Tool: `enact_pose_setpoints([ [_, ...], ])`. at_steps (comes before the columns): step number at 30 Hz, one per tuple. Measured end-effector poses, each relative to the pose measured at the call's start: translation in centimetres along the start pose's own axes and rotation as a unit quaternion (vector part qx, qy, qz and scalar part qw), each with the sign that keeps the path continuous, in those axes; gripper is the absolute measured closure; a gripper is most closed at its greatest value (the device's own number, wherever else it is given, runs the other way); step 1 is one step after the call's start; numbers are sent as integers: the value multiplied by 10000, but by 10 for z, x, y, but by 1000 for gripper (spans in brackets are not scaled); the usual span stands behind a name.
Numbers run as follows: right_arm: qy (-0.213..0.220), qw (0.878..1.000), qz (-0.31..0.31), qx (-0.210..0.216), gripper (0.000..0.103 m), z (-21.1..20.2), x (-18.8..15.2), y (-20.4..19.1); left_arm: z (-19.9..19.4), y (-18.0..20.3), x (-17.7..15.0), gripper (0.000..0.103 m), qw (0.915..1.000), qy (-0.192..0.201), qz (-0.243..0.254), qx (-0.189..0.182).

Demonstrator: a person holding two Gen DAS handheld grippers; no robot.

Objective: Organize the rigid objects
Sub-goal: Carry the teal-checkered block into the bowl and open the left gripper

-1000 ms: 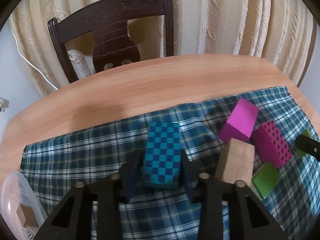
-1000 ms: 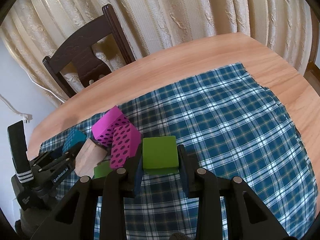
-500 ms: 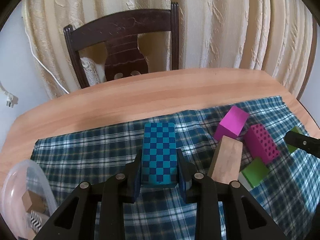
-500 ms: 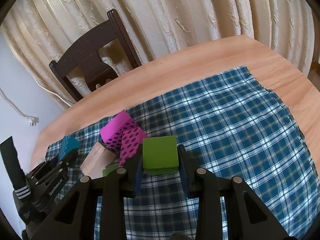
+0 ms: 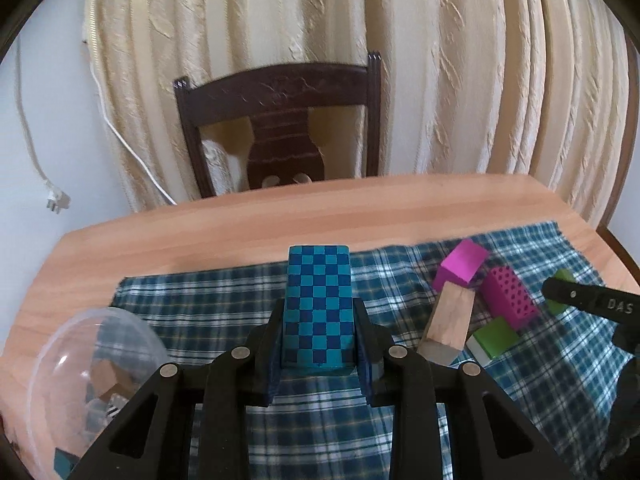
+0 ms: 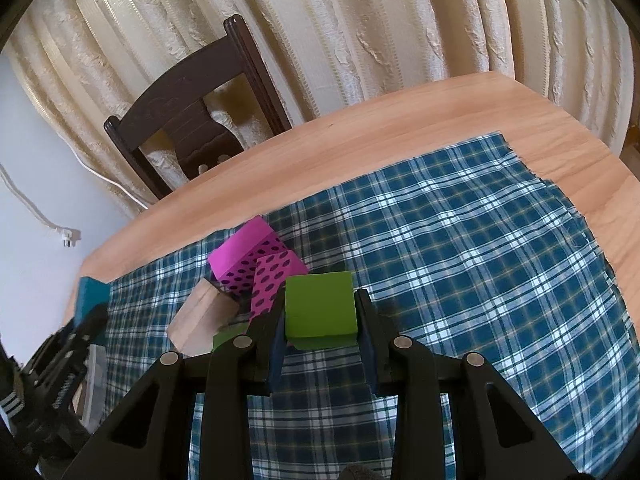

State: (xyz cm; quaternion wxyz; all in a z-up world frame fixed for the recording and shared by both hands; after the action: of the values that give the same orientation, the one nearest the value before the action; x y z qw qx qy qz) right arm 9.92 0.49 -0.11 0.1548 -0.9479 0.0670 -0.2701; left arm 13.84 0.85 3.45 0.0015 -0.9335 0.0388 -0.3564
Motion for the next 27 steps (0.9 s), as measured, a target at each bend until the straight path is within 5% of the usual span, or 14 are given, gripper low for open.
enact_pose_setpoints([
  [14, -18, 10000, -78, -45, 71, 3, -4, -4, -47, -53, -15, 72, 9957, 608, -548, 431],
  [27, 65, 9996, -197, -177, 71, 7, -7, -10, -53, -143, -43, 72, 9821, 540, -1482, 1031],
])
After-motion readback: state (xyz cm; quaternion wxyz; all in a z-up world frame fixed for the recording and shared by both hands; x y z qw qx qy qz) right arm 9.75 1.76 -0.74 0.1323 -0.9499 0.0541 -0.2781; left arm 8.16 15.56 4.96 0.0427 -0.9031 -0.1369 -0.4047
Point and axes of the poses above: each gripper's, at about its wrist camera, not at the fingertips, and z roughly the way its jaws point, y to its right, x to its top, the point moved 5 cm from there along z, roughly the way its jaws point, and after that the axes turned 9 degrees about -y, right-handed, at the moved point
